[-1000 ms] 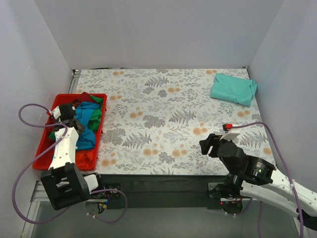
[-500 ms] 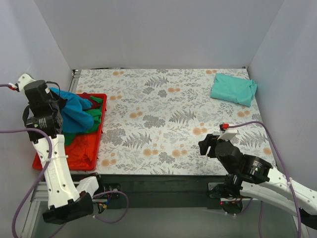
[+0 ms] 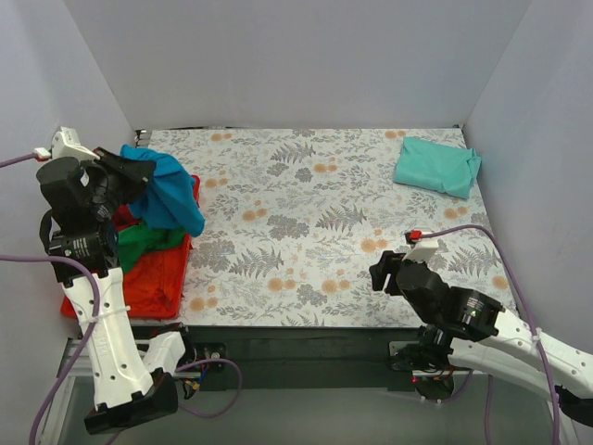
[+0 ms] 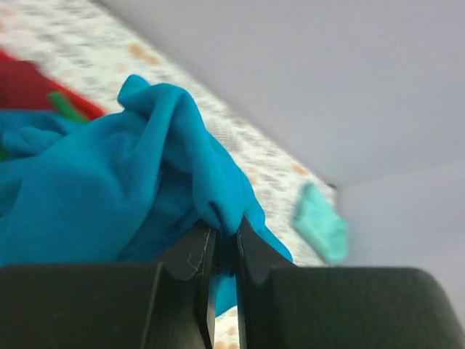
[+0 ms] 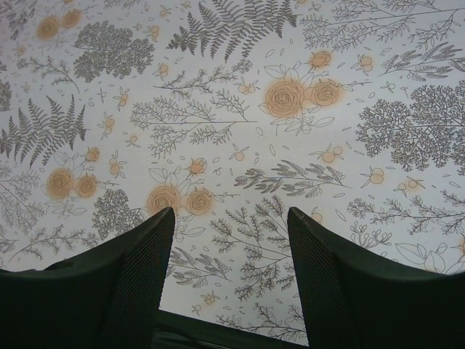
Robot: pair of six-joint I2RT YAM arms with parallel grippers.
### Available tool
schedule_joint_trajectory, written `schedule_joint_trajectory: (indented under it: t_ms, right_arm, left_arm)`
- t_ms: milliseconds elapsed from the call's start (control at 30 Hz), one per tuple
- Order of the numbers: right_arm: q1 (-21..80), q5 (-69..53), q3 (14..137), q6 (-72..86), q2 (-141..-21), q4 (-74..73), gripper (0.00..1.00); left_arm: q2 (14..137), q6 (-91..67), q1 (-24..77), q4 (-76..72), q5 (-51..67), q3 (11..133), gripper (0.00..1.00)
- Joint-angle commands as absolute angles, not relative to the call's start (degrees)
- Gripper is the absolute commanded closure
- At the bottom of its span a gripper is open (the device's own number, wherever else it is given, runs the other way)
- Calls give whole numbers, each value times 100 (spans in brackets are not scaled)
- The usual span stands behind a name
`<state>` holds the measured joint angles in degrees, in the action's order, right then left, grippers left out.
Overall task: Fold and stack the t-shirts
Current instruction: Move the tshirt to the center of the board
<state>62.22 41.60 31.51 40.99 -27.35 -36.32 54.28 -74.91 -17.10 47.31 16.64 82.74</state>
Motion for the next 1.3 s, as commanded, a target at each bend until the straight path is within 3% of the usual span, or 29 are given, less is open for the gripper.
schedule_joint_trajectory:
  t_ms: [0,100,333,500,533,567,600,633,667,933,1000,1033,1067,1267]
  right_arm:
    - [6196,4236,3392,4201,-2821,-3516,30]
    - [6205,4236,3401,4201,-2874,-3507,30]
    - [6196,4219,3480,4201,-3049,-3437,30]
    - [6196,4175,3700,4166,-3427,-3375,30]
    - [6205,4166,3744,4166,-3463,-3349,30]
    - [6205,4131,3770,4175,-3567,-3331,30]
    - [6205,4113,3779,4175,-3603,-3296,30]
    - [6196,4096,3788,4175,-3664,-3278,30]
    - [6205,4078,3779,4175,-3691,-3278,30]
    - [6196,4122,3692,4166,-3489,-3287,30]
    - [6196,4122,3630,4166,-3472,-3278,30]
    - [6196,4113,3621,4166,-3472,-3287,30]
    - [6196,4096,3612,4157,-3506,-3287,30]
    - [6196,4061,3604,4157,-3752,-3287,26]
  left_arm:
    - [5414,-8392,-1679,3553,3583,8526,100]
    - [5414,-8779,-1653,2787,4043,8525,100]
    - [5590,-8921,-1424,2610,4201,8895,100]
    - [5774,-8562,-845,2567,3598,8562,100]
    - [5905,-8291,-322,2593,2968,8500,100]
    - [6159,-8001,954,2706,2266,8412,100]
    - [6518,-7868,1419,2890,1850,8429,100]
    - [7104,-7596,2790,3066,636,8611,100]
    - [7424,-7498,3465,3146,76,8683,100]
    - [7752,-7664,4315,3015,-343,8395,100]
    - [7691,-7699,4315,3050,-465,8070,87]
    - [7682,-7743,4315,3206,-683,7807,70]
    - [7699,-7795,4315,3356,-833,7709,38]
    - [7822,-8182,4315,4367,-1898,6954,29]
